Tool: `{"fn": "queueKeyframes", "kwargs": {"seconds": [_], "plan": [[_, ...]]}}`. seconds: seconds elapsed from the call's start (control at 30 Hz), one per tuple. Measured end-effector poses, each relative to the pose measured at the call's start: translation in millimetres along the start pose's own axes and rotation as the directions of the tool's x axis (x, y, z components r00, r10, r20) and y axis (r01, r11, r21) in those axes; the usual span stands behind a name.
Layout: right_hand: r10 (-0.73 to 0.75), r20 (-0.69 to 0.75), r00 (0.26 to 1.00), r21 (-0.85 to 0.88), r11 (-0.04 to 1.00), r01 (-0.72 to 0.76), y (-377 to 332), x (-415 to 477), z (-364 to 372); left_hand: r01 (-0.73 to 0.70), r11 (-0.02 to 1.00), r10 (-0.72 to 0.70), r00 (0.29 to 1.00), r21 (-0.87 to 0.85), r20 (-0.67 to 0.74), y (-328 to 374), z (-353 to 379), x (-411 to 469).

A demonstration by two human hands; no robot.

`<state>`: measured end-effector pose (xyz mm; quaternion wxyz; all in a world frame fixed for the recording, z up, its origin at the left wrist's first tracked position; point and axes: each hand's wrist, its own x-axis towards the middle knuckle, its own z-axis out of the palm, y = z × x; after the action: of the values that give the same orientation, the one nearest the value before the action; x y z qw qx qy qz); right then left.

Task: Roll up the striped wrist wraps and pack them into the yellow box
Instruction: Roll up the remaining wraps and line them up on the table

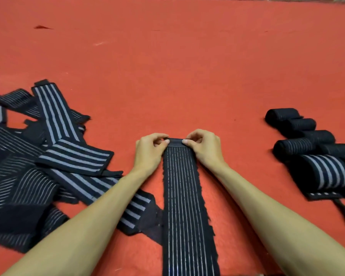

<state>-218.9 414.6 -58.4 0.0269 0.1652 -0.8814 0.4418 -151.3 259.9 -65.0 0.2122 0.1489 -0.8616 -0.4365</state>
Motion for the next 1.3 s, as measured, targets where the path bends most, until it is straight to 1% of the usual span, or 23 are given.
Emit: {"fn": "queueKeyframes", "kwargs": {"seconds": [0.13, 0.2, 0.4, 0.47, 0.6, 0.67, 0.73, 0.77, 0.83, 0.9, 0.97, 1.07, 1.13, 1.2, 1.3], "plan": [[-0.025, -0.034, 0.999, -0.056, 0.998, 0.023, 3, 2, 4, -0.047, 0.992, 0.048, 0.999, 0.117, -0.004, -4, 6, 4], [-0.019, -0.037, 0.999, -0.071, 0.997, 0.016, 5, 2, 4, -0.046, 0.988, 0.047, 0.999, 0.144, -0.001, -5, 7, 5], [-0.03, 0.054, 0.998, -0.109, 0.993, 0.035, 7, 3, 7, -0.031, 0.979, 0.013, 0.996, 0.201, 0.089, -3, 8, 3], [-0.013, 0.086, 0.996, -0.102, 0.995, 0.022, 4, 1, 6, -0.039, 0.984, 0.021, 0.994, 0.172, 0.107, 2, 4, -1], [-0.024, 0.134, 0.991, -0.051, 0.998, 0.031, -9, -10, -13, -0.095, 0.995, 0.087, 0.976, 0.028, 0.199, 15, -15, -16], [-0.065, 0.122, 0.99, -0.041, 0.997, 0.071, -19, -19, -31, -0.082, 0.996, 0.086, 0.96, -0.026, 0.265, 28, -26, -24], [-0.117, 0.079, 0.99, -0.012, 0.993, 0.119, -32, -27, -50, -0.077, 0.995, 0.095, 0.945, -0.071, 0.312, 50, -37, -29], [-0.148, 0.048, 0.988, 0.015, 0.989, 0.147, -42, -31, -63, -0.102, 0.991, 0.124, 0.939, -0.085, 0.319, 66, -43, -32], [-0.195, -0.006, 0.981, 0.071, 0.978, 0.195, -56, -33, -84, -0.181, 0.979, 0.2, 0.933, -0.09, 0.299, 95, -53, -34], [-0.242, -0.059, 0.968, 0.125, 0.961, 0.248, -74, -41, -108, -0.262, 0.958, 0.284, 0.928, -0.12, 0.242, 126, -65, -38], [-0.276, -0.117, 0.954, 0.191, 0.937, 0.294, -92, -48, -130, -0.319, 0.934, 0.346, 0.919, -0.159, 0.189, 153, -78, -42], [-0.315, -0.203, 0.927, 0.244, 0.901, 0.359, -119, -59, -157, -0.388, 0.9, 0.416, 0.9, -0.201, 0.127, 186, -97, -48], [-0.345, -0.233, 0.909, 0.264, 0.878, 0.4, -136, -64, -173, -0.42, 0.88, 0.449, 0.888, -0.224, 0.098, 202, -111, -53], [-0.364, -0.235, 0.901, 0.279, 0.863, 0.421, -151, -69, -185, -0.42, 0.872, 0.454, 0.886, -0.252, 0.092, 212, -125, -58], [-0.382, -0.181, 0.906, 0.257, 0.871, 0.418, -166, -79, -194, -0.366, 0.883, 0.417, 0.899, -0.293, 0.132, 222, -140, -70]]}}
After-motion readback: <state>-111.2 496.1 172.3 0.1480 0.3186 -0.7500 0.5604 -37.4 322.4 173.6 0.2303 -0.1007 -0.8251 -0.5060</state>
